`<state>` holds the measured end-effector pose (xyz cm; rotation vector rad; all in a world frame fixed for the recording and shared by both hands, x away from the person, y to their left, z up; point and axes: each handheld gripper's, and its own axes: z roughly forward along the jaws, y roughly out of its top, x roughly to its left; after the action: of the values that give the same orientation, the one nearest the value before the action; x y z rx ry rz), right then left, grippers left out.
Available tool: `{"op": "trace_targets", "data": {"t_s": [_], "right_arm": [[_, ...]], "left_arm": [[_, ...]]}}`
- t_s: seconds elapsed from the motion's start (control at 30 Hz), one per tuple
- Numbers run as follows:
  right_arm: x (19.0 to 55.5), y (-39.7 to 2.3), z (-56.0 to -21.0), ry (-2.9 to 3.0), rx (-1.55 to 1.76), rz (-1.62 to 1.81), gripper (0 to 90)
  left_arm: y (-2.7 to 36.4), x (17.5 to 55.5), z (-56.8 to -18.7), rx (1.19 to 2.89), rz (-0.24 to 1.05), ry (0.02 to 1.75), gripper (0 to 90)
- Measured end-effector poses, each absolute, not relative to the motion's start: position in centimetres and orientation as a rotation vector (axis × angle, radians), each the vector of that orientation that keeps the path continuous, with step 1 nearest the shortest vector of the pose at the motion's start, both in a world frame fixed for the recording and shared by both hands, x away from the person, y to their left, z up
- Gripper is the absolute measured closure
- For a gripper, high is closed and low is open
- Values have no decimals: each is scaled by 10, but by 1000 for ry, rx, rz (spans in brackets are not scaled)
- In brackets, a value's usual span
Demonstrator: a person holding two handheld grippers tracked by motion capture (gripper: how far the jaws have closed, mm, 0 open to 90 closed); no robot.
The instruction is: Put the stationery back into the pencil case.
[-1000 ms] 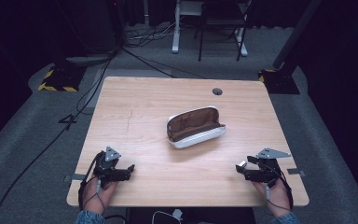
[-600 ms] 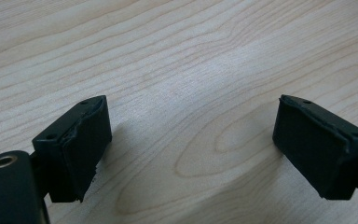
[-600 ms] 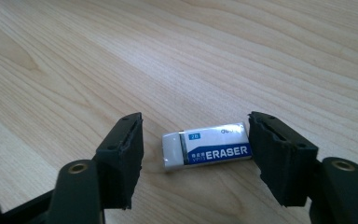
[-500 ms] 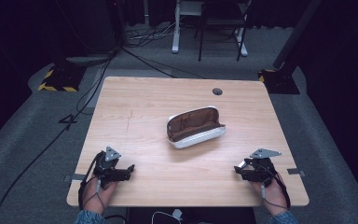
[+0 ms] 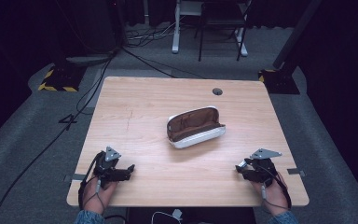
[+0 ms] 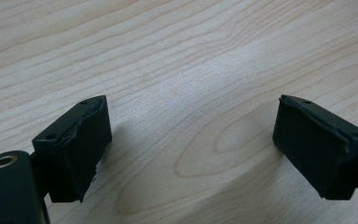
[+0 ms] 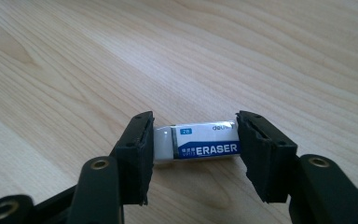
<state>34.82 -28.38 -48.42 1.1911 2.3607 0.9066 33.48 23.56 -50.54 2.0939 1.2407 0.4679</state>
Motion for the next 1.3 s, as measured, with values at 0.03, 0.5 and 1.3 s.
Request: {"op": "trace_targets", "data": {"t_s": [0.03,0.5,1.3], "right_arm": [[347,-284,-481,2357,1188,918,475],[341,-285,-449,2326,1154,1051,475],[364,-267,-403,2340,1073,1138,475]], "left_arm": [[236,335,-505,2094,470,1240,118],[236,335,-505,2094,470,1239,118],[236,335,-505,2095,472,1238,118]]}}
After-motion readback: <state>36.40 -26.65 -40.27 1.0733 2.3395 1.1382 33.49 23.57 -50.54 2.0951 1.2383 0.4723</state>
